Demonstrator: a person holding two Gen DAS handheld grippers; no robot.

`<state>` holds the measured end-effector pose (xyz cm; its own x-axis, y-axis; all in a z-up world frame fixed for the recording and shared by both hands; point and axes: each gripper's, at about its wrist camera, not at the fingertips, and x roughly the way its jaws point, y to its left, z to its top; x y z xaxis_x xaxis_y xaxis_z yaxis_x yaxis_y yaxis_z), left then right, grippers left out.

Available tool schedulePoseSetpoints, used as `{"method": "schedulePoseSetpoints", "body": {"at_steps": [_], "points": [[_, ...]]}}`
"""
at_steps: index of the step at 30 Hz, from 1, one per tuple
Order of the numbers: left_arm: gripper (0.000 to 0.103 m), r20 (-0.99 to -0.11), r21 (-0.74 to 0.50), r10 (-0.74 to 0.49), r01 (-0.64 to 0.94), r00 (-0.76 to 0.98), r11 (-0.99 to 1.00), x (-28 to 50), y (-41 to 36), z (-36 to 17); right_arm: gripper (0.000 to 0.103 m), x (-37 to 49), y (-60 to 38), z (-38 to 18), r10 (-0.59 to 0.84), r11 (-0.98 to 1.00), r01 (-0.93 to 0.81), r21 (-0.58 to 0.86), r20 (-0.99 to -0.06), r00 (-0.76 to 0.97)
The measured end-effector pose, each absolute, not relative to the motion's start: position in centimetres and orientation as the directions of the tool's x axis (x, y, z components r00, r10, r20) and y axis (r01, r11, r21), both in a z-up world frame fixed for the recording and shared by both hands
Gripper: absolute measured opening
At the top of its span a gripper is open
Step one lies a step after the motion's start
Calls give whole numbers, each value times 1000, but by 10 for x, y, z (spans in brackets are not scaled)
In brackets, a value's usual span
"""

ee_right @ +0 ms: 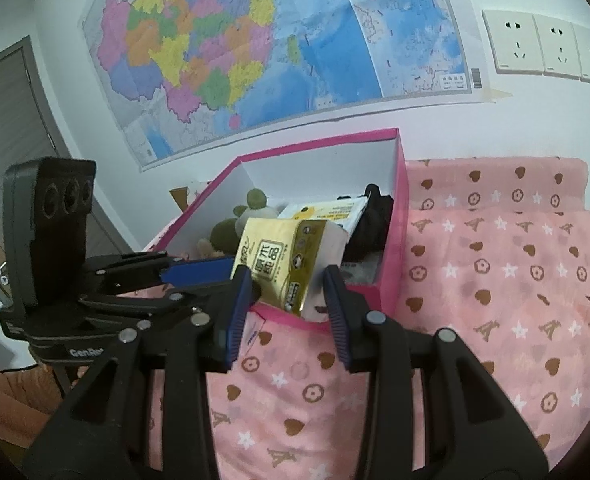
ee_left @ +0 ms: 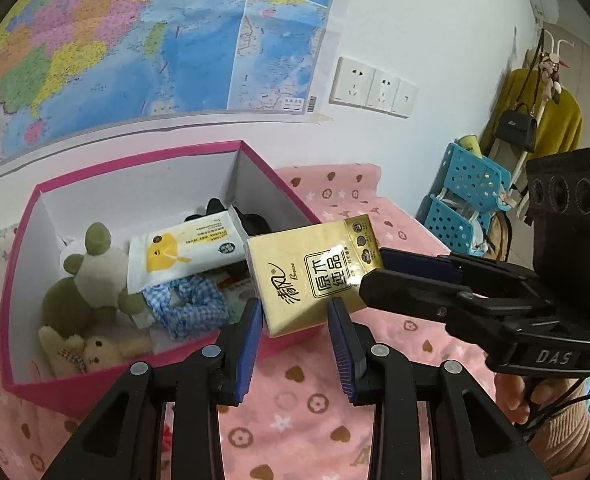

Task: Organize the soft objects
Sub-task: 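Carry the beige tissue pack into the magenta box and open the right tool, then lower the right tool onto the pink floral tissue packet and grasp it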

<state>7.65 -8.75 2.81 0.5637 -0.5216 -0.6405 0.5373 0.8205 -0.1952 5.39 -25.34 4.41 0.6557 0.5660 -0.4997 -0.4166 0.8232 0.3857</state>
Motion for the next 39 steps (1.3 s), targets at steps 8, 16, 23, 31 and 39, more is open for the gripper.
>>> {"method": "schedulePoseSetpoints", "body": {"at_steps": [8,16,23,31,39], "points": [[33,-650,-192,-502,516,570,835,101,-90,28,40,82,-255,46,570,820,-406,404,-504,649],[33,-677,-221,-491,484,549,847,120,-89,17,40,99,-252,41,563,825,-391,409,-524,639],[33,-711,-232,-475,465,519,854,134,-95,2,40,103,-246,35,569,821,-388,419,-544,617],[36,-662,-161,-422,433,619,887,110,-66,11,40,91,-240,35,581,813,-413,410,-536,612],[45,-602,-159,-411,402,684,902,57,-4,17,43,55,-208,20,665,744,-527,411,-529,527]]}}
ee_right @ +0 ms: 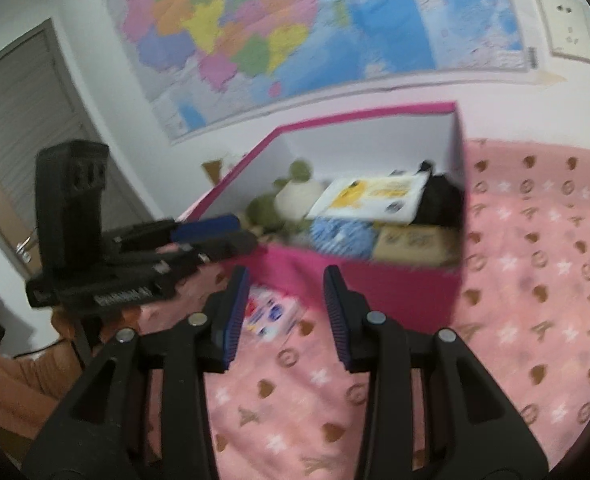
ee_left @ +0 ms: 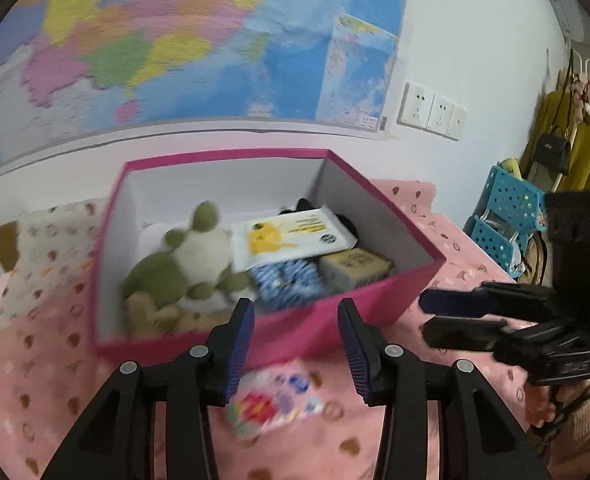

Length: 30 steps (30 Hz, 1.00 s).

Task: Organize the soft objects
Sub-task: 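Lower the right tool onto the pink floral tissue packet and grasp it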

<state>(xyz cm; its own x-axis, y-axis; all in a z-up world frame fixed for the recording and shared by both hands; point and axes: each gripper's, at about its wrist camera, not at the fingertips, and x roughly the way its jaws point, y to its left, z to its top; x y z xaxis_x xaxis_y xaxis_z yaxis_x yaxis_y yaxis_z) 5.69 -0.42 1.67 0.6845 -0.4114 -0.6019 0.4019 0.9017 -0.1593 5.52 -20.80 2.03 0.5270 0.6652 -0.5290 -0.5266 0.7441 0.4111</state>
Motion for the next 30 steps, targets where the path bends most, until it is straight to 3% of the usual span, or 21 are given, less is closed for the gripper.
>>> {"method": "schedulePoseSetpoints", "body": {"at_steps": [3,11,19,30], "points": [[50,-604,-143,-376,369,703,919,43,15,8,51,54,-191,1,667,739,-528,419,-564,487],[50,-711,-168,-310,276,631,946,47,35,-43,51,68,-158,-48,659,741,-485,465,-641,393],[50,-738,-227,-363,297,569,927,57,28,-62,51,82,-144,-59,663,738,-466,488,-650,371],[34,-745,-276,-408,314,527,909,61,22,-70,51,90,-133,-63,669,734,-460,500,-648,364]]}}
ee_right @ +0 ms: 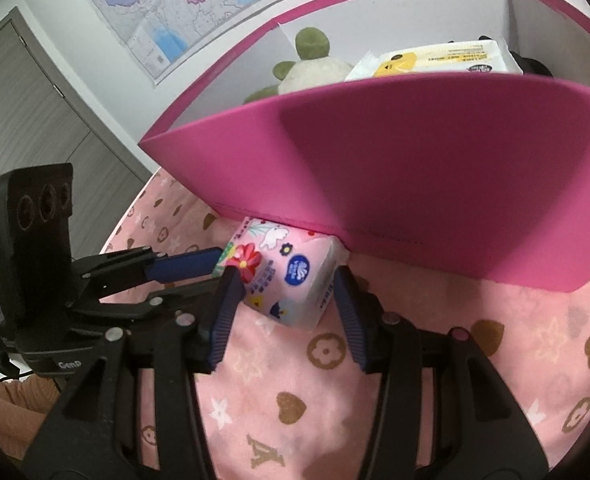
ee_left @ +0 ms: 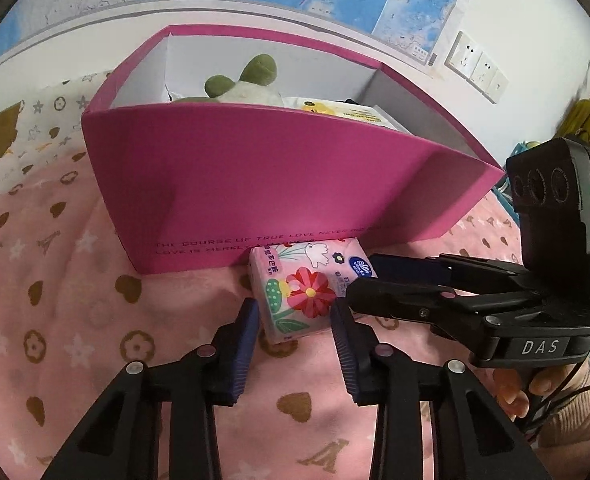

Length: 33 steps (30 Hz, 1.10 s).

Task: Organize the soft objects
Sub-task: 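Lower the right tool onto the pink floral tissue packet and grasp it, then carry the pink floral packet into the magenta box and open the right tool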

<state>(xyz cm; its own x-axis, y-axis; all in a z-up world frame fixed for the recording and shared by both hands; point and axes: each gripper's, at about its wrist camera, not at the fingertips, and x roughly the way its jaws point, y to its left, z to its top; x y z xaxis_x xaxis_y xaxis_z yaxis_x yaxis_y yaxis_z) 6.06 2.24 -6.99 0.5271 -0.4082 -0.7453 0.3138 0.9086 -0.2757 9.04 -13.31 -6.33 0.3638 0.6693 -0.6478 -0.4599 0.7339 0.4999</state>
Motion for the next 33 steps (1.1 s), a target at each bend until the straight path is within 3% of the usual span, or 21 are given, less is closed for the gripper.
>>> {"method": "schedulePoseSetpoints", "body": {"at_steps": [8,33], "points": [[33,-745,-281,-421,328,517,902,56,13,-70,43,89,-135,-68,662,743,-440,505,-651,372],[33,-687,-261,-484,438,542,860,30,-18,-29,43,33,-178,-9,646,763,-457,457,-565,514]]}}
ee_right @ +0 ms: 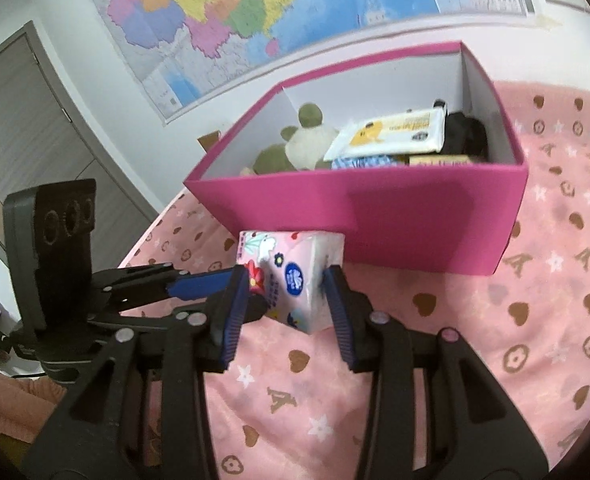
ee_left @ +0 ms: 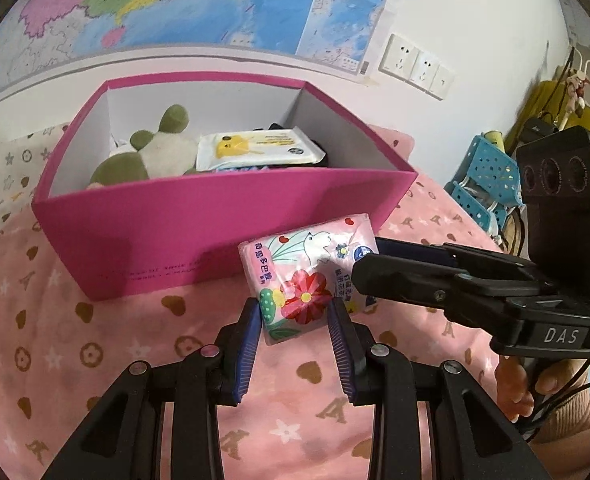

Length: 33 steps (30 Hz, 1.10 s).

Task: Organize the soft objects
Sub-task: 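Carry the pink floral packet into the magenta box and open the right tool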

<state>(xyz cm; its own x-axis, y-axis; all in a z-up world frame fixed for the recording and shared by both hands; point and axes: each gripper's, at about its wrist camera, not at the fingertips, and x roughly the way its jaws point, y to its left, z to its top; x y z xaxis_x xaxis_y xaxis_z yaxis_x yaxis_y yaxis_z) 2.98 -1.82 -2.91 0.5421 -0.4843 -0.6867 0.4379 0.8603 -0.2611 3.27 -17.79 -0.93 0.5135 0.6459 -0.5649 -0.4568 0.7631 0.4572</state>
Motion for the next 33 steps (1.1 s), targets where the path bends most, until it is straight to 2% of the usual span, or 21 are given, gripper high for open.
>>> {"method": "schedulePoseSetpoints", "body": {"at_steps": [13,25,33], "points": [[33,-640,-258,-515,471,571,843,32,-28,2,43,27,-187,33,642,767,-504,398,-499,582],[33,-602,-183,-484,480,635,858,45,-35,32,43,44,-196,51,639,769,-506,390,-454,621],[33,-604,-173,-472,472,643,865,66,-39,35,43,63,-201,53,626,779,-496,382,-458,631]]}}
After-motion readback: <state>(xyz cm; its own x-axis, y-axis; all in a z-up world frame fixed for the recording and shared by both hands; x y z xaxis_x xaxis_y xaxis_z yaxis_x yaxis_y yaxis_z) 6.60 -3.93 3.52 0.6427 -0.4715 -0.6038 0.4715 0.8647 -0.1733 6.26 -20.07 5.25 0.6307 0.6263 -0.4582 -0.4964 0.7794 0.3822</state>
